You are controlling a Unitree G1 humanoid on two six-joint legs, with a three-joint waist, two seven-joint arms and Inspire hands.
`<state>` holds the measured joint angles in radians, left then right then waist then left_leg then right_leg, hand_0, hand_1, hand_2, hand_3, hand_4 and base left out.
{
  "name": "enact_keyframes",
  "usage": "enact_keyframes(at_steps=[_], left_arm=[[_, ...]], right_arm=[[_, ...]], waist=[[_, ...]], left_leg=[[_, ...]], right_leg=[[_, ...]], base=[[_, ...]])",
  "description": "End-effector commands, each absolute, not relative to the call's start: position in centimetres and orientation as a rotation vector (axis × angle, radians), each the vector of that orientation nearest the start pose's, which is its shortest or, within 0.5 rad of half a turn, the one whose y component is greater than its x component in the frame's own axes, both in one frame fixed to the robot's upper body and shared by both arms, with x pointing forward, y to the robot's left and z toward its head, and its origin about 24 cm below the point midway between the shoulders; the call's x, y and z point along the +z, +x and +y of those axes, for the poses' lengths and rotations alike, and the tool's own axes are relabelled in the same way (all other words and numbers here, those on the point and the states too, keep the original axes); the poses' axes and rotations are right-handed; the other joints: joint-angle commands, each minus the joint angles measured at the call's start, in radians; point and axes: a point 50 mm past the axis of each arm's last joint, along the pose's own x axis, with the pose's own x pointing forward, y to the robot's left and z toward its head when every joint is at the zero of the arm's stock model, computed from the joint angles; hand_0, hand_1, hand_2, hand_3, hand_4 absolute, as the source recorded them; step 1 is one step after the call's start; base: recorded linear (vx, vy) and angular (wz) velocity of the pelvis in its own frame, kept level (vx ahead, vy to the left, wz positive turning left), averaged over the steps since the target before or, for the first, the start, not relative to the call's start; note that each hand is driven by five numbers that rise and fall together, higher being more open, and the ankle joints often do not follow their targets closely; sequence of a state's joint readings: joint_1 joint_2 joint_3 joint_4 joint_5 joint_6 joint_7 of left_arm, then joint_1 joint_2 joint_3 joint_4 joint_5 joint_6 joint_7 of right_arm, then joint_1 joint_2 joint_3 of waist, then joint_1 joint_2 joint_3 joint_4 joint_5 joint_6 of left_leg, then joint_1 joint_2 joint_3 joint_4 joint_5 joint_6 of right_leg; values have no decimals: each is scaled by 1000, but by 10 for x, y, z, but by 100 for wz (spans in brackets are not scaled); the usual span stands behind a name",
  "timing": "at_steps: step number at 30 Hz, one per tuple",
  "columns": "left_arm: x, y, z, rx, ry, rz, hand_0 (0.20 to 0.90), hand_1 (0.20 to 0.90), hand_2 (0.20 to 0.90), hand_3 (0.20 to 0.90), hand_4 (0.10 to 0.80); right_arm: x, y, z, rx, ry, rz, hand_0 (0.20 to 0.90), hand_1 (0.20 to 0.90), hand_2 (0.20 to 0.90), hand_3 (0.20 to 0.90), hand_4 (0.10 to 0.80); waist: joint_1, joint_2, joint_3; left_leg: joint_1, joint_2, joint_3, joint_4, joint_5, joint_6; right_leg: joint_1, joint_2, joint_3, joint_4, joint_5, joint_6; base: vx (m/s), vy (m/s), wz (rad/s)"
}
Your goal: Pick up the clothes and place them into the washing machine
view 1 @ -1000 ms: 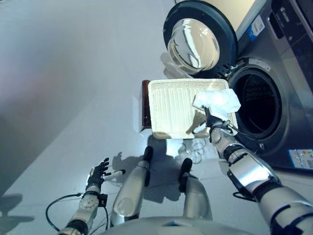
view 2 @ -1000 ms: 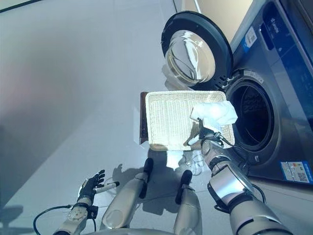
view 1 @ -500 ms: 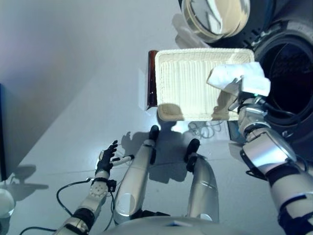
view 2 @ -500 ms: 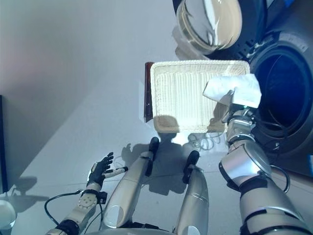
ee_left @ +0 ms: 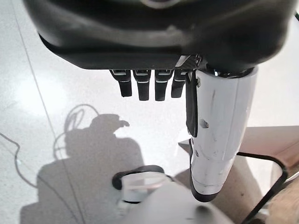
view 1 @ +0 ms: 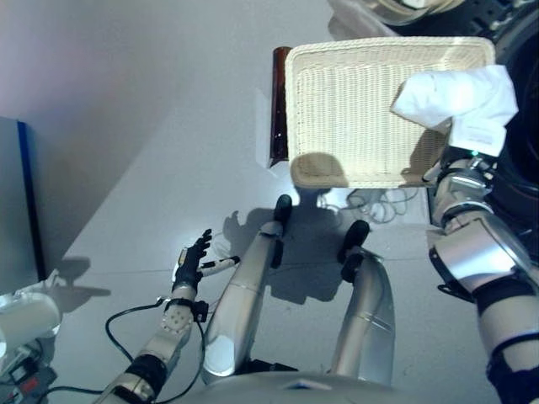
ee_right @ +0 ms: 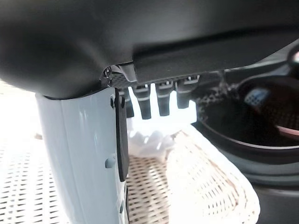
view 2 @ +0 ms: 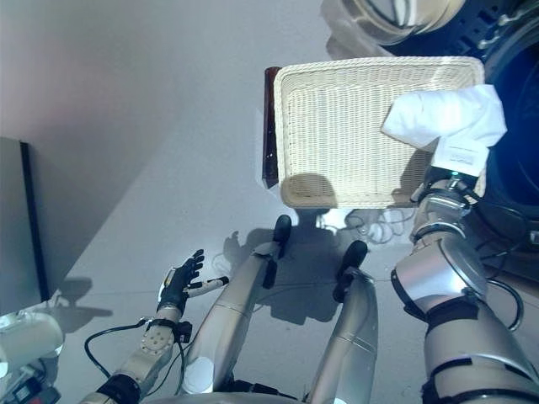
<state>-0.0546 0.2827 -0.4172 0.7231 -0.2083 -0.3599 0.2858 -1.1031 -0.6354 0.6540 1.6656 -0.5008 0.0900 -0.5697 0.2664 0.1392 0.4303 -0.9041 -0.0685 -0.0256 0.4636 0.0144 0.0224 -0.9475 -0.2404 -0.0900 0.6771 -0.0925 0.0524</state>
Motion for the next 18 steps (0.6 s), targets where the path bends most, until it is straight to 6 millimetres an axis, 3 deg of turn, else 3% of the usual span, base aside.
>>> enact_keyframes(at_steps=[1, 7, 10, 12, 13, 14, 16, 17, 18], left_arm=[[-70, 205, 178, 39, 235, 284, 900, 900, 900, 900, 800], [-78, 201, 178, 55, 246, 320, 900, 900, 900, 900, 800], [-83, 199, 177, 51, 258, 343, 900, 900, 900, 900, 800], [-89, 197, 179, 57, 272, 380, 900, 900, 900, 900, 800], [-94, 193, 185, 81, 286, 414, 900, 900, 900, 900, 800], [-94, 193, 185, 81, 286, 414, 900, 900, 900, 900, 800], [-102, 187, 186, 92, 290, 462, 900, 900, 900, 900, 800], [-109, 179, 189, 94, 302, 509, 900, 900, 900, 900, 800], [-109, 179, 189, 94, 302, 509, 900, 900, 900, 900, 800]], right_arm=[[207, 337, -388, -940, -1707, 264, 900, 900, 900, 900, 800], [192, 344, -377, -922, -1584, 222, 900, 900, 900, 900, 800], [181, 345, -373, -927, -1428, 199, 900, 900, 900, 900, 800], [164, 349, -363, -884, -1349, 182, 900, 900, 900, 900, 800], [150, 357, -345, -808, -1307, 154, 900, 900, 900, 900, 800], [150, 357, -345, -808, -1307, 154, 900, 900, 900, 900, 800], [123, 358, -329, -724, -1241, 168, 900, 900, 900, 900, 800], [92, 356, -313, -618, -1177, 217, 900, 900, 900, 900, 800], [91, 356, -313, -618, -1177, 217, 900, 900, 900, 900, 800]], waist=[[10, 66, -39], [17, 53, -59], [17, 45, -71], [11, 33, -78], [-5, 14, -84], [-5, 14, -83], [-14, -5, -93], [-27, -23, -110], [-27, -23, -109]], left_leg=[[-33, -4, 3, 75, -62, -44], [74, -9, -8, -41, -29, -50], [148, -9, -13, -102, -9, -56], [201, -2, -12, -158, 43, -60], [250, 9, -6, -190, 45, -59], [252, 9, -6, -191, 45, -59], [304, 10, 0, -222, 50, -60], [362, 18, 5, -269, 59, -64], [363, 18, 5, -270, 59, -64]], right_leg=[[65, 22, -8, -16, -44, -23], [167, 27, -16, -115, -15, -10], [247, 25, -25, -186, 13, 0], [312, 31, -45, -266, 68, -1], [362, 39, -41, -310, 86, 6], [364, 39, -41, -311, 86, 6], [425, 43, -40, -367, 110, 15], [493, 52, -44, -436, 126, 25], [494, 52, -44, -437, 126, 25]], base=[[83, 21, 18], [85, 12, -2], [76, -1, 1], [12, 9, 8], [-7, 15, 7], [79, -4, 1], [77, -29, -15], [81, -36, -17], [85, -48, -15]])
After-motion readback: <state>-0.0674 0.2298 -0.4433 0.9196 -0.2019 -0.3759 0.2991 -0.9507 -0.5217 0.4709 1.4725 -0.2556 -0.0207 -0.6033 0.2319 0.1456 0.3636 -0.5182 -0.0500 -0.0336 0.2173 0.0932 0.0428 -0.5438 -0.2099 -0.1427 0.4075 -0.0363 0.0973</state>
